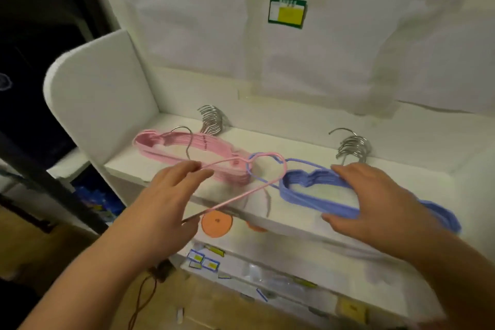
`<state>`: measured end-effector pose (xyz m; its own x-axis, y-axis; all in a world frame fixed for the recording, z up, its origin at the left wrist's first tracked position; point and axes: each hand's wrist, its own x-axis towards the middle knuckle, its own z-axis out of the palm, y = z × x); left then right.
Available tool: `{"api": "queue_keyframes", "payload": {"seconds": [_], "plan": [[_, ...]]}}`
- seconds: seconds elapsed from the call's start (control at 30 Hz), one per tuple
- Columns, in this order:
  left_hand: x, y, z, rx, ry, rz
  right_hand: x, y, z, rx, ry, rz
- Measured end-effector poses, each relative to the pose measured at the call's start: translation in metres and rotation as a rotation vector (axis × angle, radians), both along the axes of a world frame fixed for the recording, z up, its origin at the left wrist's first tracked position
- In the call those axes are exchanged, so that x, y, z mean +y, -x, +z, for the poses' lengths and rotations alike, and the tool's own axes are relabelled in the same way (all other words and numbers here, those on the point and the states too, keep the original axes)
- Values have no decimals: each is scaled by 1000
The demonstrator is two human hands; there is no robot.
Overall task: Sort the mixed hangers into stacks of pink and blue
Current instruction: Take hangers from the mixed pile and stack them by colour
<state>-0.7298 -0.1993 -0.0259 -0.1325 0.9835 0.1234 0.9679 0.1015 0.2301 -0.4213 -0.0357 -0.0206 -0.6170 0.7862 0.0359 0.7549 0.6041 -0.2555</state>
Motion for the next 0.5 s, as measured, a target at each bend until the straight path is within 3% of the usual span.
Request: {"api": "queue_keyframes", "payload": {"seconds": [0.23, 0.5], "plan": [[88, 127, 10, 98, 77, -301, 21, 31, 4, -86, 56, -250], [142, 161, -10, 74, 225, -505, 19, 14, 5, -156, 114, -274]]}}
